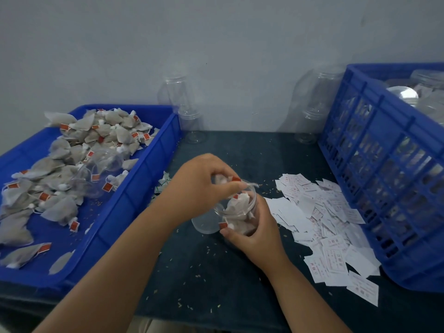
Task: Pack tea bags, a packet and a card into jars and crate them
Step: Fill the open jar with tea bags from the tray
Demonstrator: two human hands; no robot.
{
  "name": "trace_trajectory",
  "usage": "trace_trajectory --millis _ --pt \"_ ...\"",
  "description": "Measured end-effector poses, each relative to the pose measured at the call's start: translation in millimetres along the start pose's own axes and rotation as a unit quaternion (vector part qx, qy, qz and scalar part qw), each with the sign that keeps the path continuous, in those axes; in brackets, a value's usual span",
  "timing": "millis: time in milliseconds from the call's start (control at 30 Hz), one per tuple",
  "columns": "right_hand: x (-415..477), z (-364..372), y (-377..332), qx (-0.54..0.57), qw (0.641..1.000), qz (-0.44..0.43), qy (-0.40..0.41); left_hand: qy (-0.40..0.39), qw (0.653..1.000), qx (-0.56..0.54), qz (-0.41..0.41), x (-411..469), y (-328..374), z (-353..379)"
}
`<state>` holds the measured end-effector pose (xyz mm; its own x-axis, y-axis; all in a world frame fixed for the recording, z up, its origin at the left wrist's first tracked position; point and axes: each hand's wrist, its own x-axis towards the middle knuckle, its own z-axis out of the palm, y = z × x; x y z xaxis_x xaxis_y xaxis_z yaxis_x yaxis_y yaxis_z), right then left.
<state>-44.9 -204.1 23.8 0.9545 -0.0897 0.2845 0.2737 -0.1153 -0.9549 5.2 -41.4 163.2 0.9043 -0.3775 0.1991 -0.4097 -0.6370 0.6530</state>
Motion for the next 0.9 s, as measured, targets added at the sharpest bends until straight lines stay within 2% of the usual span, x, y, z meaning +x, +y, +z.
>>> trace_trajectory --millis 67,167,233,300,367,467,567,633,700,800,867,900 --pt "-0.4 0.5 -0.5 0.004 1.000 -0.001 0.002 -0.014 1.000 0.019 0.009 -1.8 0.4 4.6" --pt "-0.1 0.5 -3.1 -0.001 1.000 -0.005 0.009 0.021 0.998 0.063 0.008 -4.6 -1.0 5.2" --pt "-0.2 -0.7 -0.4 0.011 1.000 0.003 0.008 -0.053 0.988 0.142 0.016 -6.2 0.3 5.0" --pt "-0.5 -1.4 2.6 0.006 1.000 0.001 0.003 -0.166 0.955 0.242 0.049 -8.8 3.8 7.7" --pt "-1.1 -1.3 2.0 -0.005 1.000 -0.005 -0.001 -0.210 0.944 0.244 0.069 -12.4 6.3 8.3" --pt "-2.6 -1.4 2.7 -0.009 1.000 -0.009 -0.014 -0.143 0.976 0.142 0.077 -19.5 4.4 -6.4" --pt "-3.5 -0.8 5.2 -0.023 0.999 -0.003 -0.038 0.007 0.997 0.044 0.064 -26.1 -10.3 -40.8" --pt "-4.2 0.0 7.3 -0.037 0.998 0.000 -0.053 0.073 0.995 0.058 0.019 -24.4 -33.8 -72.3" --pt "-5.0 0.9 8.9 -0.052 0.996 0.000 -0.065 0.077 0.986 0.125 -0.073 -16.9 -65.7 -107.0" --pt "-5.1 2.5 10.2 -0.059 0.996 0.000 -0.073 0.019 0.949 0.225 -0.217 -1.6 -124.4 -138.6" --pt "-6.1 2.8 10.3 -0.056 0.996 0.003 -0.071 -0.051 0.934 0.256 -0.244 5.2 -159.6 -134.9" --pt "-6.5 2.8 9.9 -0.054 0.996 0.006 -0.068 -0.080 0.942 0.231 -0.231 7.9 -173.1 -127.9"
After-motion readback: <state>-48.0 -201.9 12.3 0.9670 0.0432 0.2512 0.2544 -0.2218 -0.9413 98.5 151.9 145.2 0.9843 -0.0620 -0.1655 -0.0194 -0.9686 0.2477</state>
